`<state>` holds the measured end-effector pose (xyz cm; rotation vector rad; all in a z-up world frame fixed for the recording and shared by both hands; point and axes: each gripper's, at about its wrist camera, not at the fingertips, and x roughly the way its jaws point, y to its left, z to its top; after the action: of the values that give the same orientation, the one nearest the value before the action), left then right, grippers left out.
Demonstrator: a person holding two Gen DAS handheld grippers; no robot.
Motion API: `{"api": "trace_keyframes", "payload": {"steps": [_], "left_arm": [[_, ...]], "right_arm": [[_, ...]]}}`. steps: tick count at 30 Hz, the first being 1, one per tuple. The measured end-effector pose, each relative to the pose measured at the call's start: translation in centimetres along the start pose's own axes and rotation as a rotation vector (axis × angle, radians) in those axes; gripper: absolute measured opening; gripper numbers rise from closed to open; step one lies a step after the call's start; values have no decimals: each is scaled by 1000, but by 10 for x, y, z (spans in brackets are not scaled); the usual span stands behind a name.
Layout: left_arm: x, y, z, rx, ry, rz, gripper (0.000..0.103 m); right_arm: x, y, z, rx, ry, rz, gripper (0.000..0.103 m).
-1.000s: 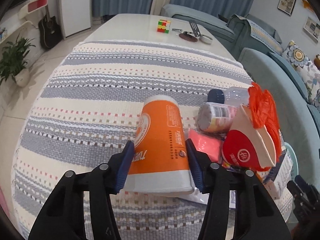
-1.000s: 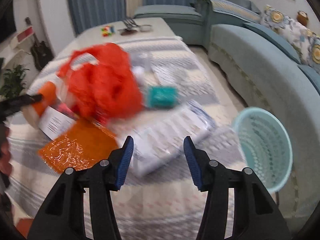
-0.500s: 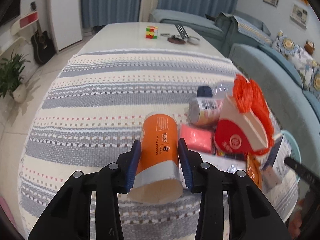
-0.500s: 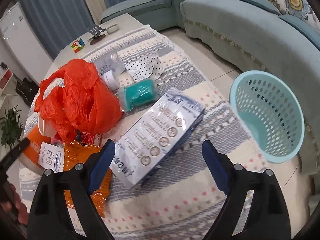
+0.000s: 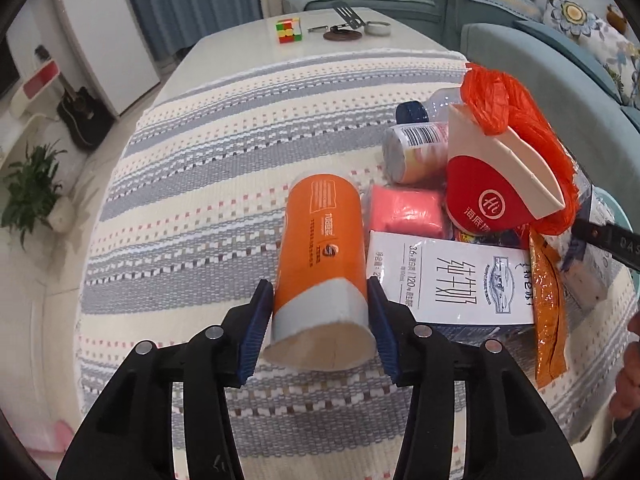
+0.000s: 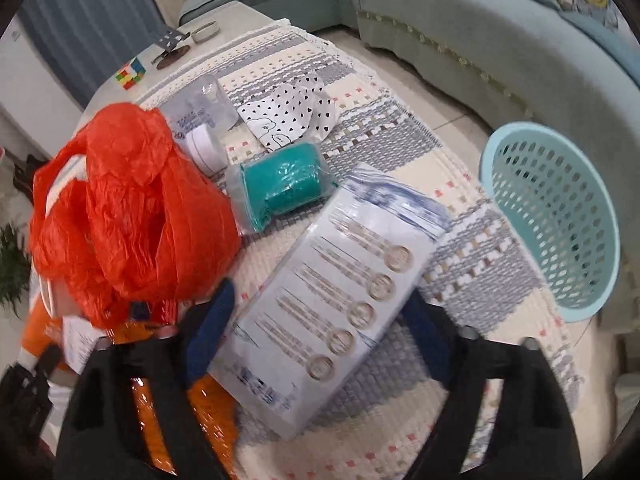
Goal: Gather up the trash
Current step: 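Carry the orange cup and white carton to the blue basket and release both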
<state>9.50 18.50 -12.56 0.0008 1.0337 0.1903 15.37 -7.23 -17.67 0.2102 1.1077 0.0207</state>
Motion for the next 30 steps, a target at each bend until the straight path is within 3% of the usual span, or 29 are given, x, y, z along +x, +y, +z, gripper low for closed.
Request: {"api": "trace_keyframes", "payload": {"steps": [4, 7, 9, 16, 20, 26, 30], "left_arm": [[-13, 8, -1, -88, -56, -82, 33], [-35, 5, 2, -110, -134, -105, 33], [-57, -2, 5, -108, -201, -165, 33], [-138, -78, 41, -2, -405, -269, 33], [-175, -147, 72, 70, -484, -374, 33], [-171, -253, 88, 178, -483, -462, 35], [-125, -316, 88, 228, -361, -535, 35]], "right_arm": [[-9, -12, -9, -16, -2, 21, 56], [-22, -24, -11, -28, -34, 47, 53], [-37, -34, -10, -35, -74, 42, 53], [-121, -71, 10, -40, -271, 55, 53], [-174, -113, 38, -14, -393, 24, 53], [-186, -187, 64, 52, -430, -68, 53], [-158, -229, 69, 116, -381, -109, 53]]}}
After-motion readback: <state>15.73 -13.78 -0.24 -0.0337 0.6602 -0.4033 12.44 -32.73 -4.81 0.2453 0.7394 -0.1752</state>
